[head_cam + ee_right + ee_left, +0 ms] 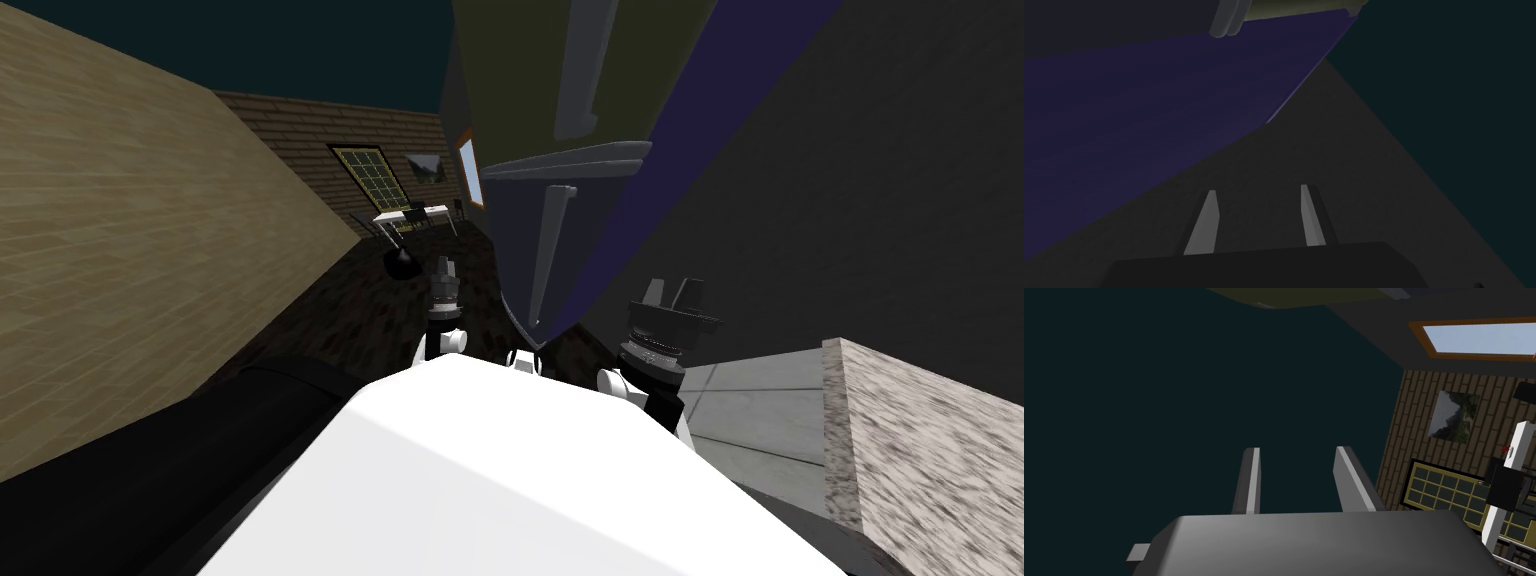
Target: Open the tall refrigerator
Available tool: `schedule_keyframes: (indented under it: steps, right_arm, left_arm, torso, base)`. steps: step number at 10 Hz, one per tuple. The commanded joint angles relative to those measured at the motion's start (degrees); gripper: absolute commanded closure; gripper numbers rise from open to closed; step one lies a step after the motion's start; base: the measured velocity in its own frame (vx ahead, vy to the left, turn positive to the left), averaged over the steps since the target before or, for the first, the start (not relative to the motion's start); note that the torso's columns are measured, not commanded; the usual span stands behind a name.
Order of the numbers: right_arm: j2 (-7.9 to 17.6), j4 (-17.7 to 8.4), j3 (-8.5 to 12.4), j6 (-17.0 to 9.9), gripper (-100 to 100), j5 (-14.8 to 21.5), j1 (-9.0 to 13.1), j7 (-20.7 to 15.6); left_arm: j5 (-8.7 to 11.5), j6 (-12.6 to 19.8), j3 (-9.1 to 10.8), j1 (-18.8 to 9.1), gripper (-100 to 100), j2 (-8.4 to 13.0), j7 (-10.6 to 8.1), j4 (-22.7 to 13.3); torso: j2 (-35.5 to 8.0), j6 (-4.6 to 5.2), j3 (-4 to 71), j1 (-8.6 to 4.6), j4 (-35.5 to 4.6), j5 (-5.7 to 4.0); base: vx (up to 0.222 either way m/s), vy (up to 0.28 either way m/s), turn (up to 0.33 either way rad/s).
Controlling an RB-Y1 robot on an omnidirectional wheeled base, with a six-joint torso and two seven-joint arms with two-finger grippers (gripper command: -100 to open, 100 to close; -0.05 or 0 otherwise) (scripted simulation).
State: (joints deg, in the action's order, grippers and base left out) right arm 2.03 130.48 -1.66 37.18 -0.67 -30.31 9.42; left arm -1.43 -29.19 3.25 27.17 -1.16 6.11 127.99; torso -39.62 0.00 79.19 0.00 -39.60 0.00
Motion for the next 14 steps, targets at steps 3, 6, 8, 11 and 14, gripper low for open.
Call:
schedule_keyframes:
  steps: [3,6,8,11,14]
  right_arm:
    - [6.1,-1.1,4.5,1.0,-100,4.7,0.6,-3.2]
    - [10.5,-1.9,8.9,2.0,-100,9.5,1.1,-6.3]
    - [13.7,-2.5,12.4,2.8,-100,13.0,1.4,-8.7]
    - [17.0,-3.1,16.2,3.7,-100,17.3,1.8,-11.4]
    - [20.4,-3.7,20.1,4.6,-100,21.6,2.3,-14.1]
  left_arm:
    - [0.0,0.0,-0.01,0.0,0,0.0,0.00,0.0]
    - [0.0,0.0,-0.01,0.0,0,0.0,0.00,0.0]
    - [0.0,0.0,-0.01,0.0,0,0.0,0.00,0.0]
    - [0.0,0.0,0.00,0.0,0,0.0,0.00,0.0]
    - [0.0,0.0,-0.01,0.0,0,0.0,0.00,0.0]
  torso:
    - [-2.6,0.00,5.3,0.06,-2.6,0.02]
    - [-2.7,0.00,5.4,0.01,-2.7,0.00]
    - [-2.7,0.00,5.4,0.02,-2.7,0.01]
    - [-2.7,0.01,5.4,-0.06,-2.7,-0.01]
    - [-2.7,0.00,5.4,0.07,-2.7,0.02]
  base:
    - [-0.007,0.033,0.040]
    - [-0.003,0.044,0.047]
    - [-0.005,0.055,0.049]
    - [-0.005,0.045,0.031]
    - [-0.006,0.048,0.045]
